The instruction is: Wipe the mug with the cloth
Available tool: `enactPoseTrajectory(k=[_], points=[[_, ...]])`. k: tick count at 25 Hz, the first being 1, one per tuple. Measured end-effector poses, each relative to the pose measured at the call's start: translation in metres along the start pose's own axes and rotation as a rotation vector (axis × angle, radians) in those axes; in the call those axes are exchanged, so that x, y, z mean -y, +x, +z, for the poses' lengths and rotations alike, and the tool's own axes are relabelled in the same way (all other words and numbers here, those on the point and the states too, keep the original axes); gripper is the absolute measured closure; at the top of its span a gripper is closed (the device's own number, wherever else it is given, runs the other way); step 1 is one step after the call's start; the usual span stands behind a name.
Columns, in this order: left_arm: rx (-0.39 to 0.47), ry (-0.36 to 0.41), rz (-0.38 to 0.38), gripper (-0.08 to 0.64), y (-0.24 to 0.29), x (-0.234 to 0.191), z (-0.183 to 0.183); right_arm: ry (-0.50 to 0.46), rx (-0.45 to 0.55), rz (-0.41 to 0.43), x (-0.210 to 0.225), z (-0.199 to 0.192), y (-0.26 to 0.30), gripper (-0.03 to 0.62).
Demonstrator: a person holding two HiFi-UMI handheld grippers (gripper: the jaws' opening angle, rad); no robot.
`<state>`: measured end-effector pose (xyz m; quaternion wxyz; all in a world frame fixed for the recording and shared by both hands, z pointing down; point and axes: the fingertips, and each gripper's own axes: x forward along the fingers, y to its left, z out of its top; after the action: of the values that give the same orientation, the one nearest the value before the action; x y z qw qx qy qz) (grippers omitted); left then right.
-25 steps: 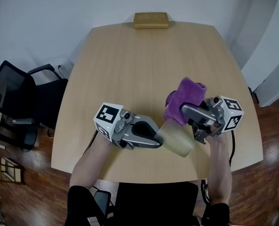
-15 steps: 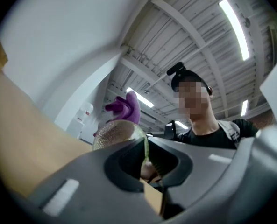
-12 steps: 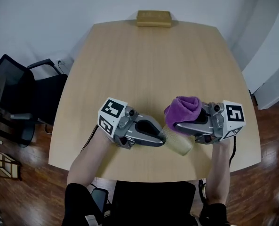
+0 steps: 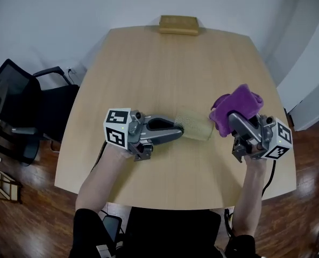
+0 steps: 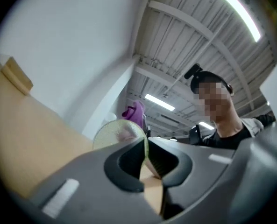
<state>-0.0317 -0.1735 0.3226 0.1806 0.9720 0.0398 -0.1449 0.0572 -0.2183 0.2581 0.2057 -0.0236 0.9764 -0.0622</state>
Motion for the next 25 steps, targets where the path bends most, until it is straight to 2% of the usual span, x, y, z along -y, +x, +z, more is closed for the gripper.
enactPoseTrajectory(k=[4,6,10,13,15,16,18,20,23,25], points=[[-0.103,0.038,0.073,0.515,0.0,-0.006,-0.017,-0.12,-0.29,-0.043,-0.004,-0.06,0.031,0.537],[-0.172,0.071,0.129,0.517,-0.002,-0.012,-0.026,-0.162,-0.383,-0.078,-0.001,-0.08,0.037,0.537],[-0.337,0.184,0.225,0.515,0.006,-0.023,-0.048,-0.202,-0.467,-0.099,0.001,-0.097,0.04,0.538],[-0.484,0.262,0.261,0.512,0.026,-0.036,-0.074,-0.214,-0.468,-0.062,-0.002,-0.098,0.043,0.537],[-0.526,0.274,0.276,0.495,0.034,-0.042,-0.083,-0.242,-0.45,-0.037,-0.007,-0.096,0.045,0.537],[-0.51,0.266,0.283,0.502,0.032,-0.043,-0.082,-0.236,-0.411,-0.034,-0.01,-0.09,0.048,0.534],[-0.4,0.218,0.291,0.516,0.019,-0.039,-0.067,-0.186,-0.278,-0.068,-0.012,-0.067,0.051,0.531],[-0.242,0.144,0.307,0.517,0.008,-0.039,-0.043,-0.164,-0.173,-0.179,0.004,-0.042,0.037,0.531],[-0.08,0.065,0.356,0.517,-0.004,-0.048,-0.013,-0.133,-0.135,-0.369,0.039,-0.027,0.009,0.531],[-0.049,0.059,0.375,0.517,-0.008,-0.05,-0.008,-0.127,-0.179,-0.416,0.048,-0.038,0.008,0.531]])
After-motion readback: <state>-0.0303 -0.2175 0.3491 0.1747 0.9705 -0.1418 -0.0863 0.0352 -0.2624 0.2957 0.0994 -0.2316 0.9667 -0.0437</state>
